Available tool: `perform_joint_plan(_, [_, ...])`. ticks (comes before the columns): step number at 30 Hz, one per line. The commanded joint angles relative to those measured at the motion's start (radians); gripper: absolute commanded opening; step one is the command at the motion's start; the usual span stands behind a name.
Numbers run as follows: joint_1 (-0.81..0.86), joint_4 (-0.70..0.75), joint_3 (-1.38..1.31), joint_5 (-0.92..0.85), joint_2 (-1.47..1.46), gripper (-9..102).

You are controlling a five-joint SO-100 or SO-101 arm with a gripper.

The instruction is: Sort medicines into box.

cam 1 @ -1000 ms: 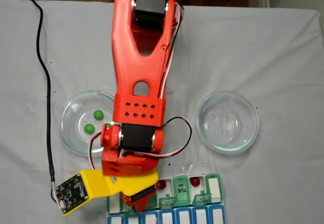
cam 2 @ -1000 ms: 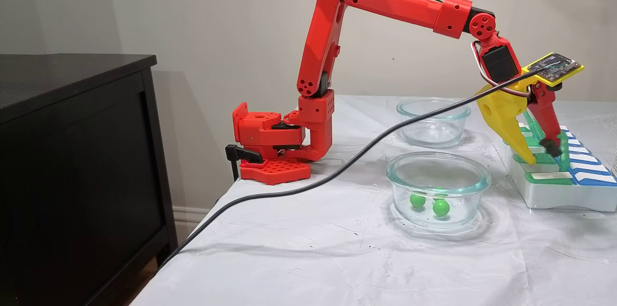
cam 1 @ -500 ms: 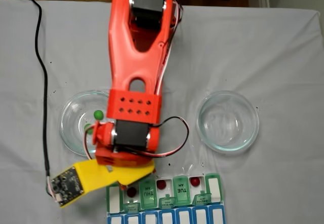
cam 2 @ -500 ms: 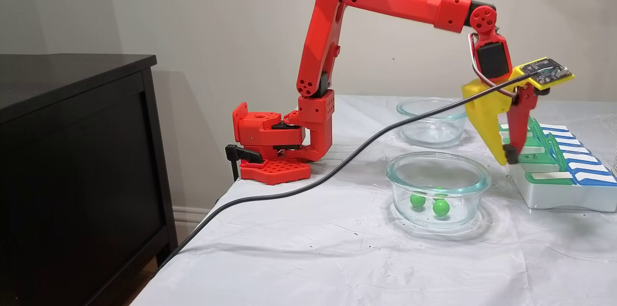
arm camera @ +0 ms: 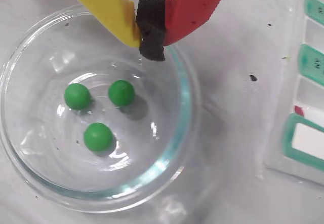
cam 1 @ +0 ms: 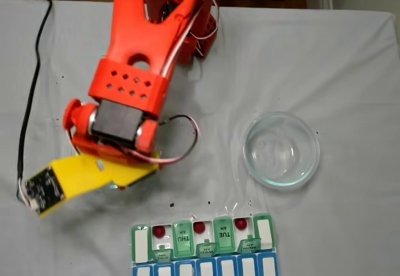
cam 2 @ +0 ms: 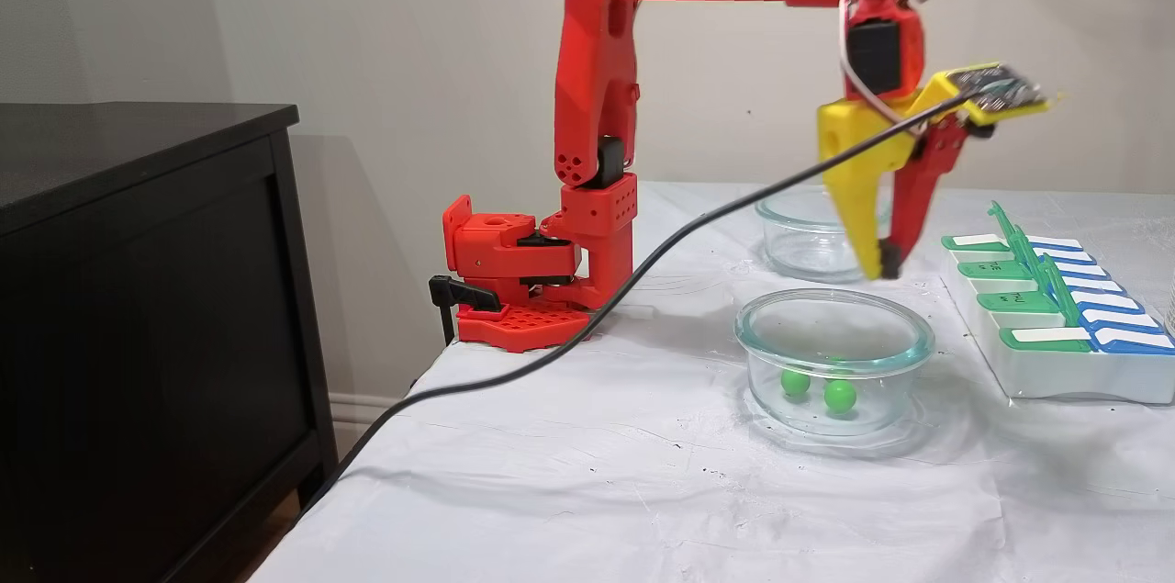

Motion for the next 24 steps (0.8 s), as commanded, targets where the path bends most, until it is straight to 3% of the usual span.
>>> perform_joint_plan(1, [0.04, -0.066, 0.054, -0.017, 0.232, 0])
perform_joint_plan(13, [0.084, -0.15, 0.141, 0.023, 0.202, 1])
perform_joint_plan(24, [0.066, -0.161, 0.127, 0.038, 0.094, 11])
